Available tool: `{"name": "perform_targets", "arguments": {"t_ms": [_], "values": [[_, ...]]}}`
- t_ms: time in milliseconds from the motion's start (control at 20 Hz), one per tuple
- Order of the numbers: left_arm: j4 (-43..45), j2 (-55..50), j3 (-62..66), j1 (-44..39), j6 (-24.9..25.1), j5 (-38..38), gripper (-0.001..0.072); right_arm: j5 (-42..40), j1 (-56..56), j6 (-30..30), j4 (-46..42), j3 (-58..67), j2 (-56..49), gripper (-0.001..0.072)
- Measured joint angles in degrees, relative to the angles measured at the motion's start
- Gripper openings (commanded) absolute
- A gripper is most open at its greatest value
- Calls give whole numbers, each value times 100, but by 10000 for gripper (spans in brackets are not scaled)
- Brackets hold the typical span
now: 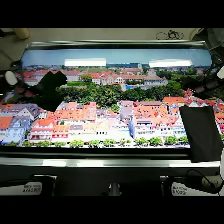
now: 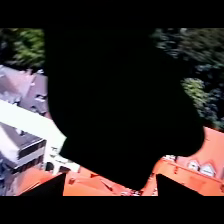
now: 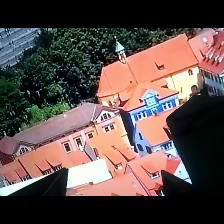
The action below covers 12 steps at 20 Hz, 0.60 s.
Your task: Fold the shirts.
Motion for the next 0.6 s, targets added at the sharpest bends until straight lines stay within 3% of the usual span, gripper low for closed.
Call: {"name": "perform_targets", "arguments": {"t_ms": [250, 300, 400, 600], "values": [[-763, -184, -610, 671, -420, 820, 701, 28, 0, 20, 98, 0, 0, 627], [-949, -273, -697, 678, -463, 1019, 663, 33, 0, 20, 105, 0, 0, 627], [-1213, -448, -800, 669, -520, 1325, 41, 37, 0, 20, 120, 0, 2, 627], [-1480, -352, -756, 452, -341, 1641, 31, 61, 0, 15, 142, 13, 120, 626]]}}
